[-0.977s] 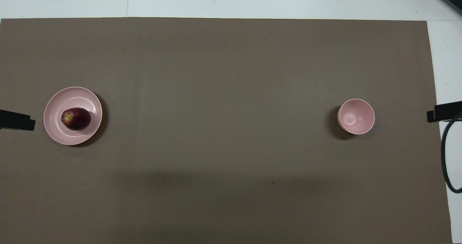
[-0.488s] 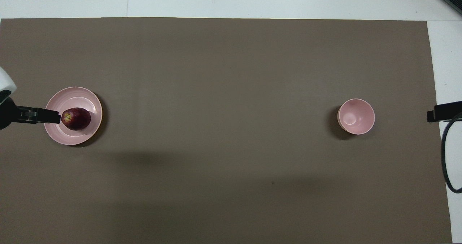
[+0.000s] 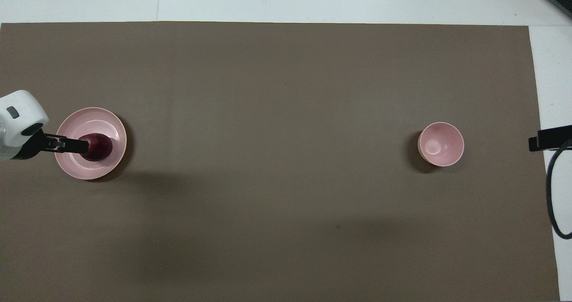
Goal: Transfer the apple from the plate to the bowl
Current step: 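Reach the left gripper over the plate and lower onto the apple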
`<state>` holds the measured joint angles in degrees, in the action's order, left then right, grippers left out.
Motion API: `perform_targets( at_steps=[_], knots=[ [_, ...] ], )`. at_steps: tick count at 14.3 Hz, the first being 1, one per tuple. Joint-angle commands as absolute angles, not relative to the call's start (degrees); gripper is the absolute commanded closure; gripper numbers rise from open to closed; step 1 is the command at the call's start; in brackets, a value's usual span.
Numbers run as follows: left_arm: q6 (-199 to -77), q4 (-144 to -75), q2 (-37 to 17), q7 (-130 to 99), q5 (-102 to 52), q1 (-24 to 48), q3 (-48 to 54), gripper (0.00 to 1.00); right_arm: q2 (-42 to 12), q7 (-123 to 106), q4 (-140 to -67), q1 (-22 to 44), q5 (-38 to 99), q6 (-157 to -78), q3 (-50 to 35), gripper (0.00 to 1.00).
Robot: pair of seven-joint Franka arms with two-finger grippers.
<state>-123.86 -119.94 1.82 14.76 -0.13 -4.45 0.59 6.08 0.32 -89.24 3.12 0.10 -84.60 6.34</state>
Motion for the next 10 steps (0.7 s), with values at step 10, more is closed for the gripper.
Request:
perform_targets(
  at_steps=[10],
  knots=[
    [-140.7,-128.2,-4.4,15.9,-0.3,-5.9,1.0,0.03,5.6,-0.6,-88.7,2.5,-0.3,-85.0,6.1,0.0]
  ],
)
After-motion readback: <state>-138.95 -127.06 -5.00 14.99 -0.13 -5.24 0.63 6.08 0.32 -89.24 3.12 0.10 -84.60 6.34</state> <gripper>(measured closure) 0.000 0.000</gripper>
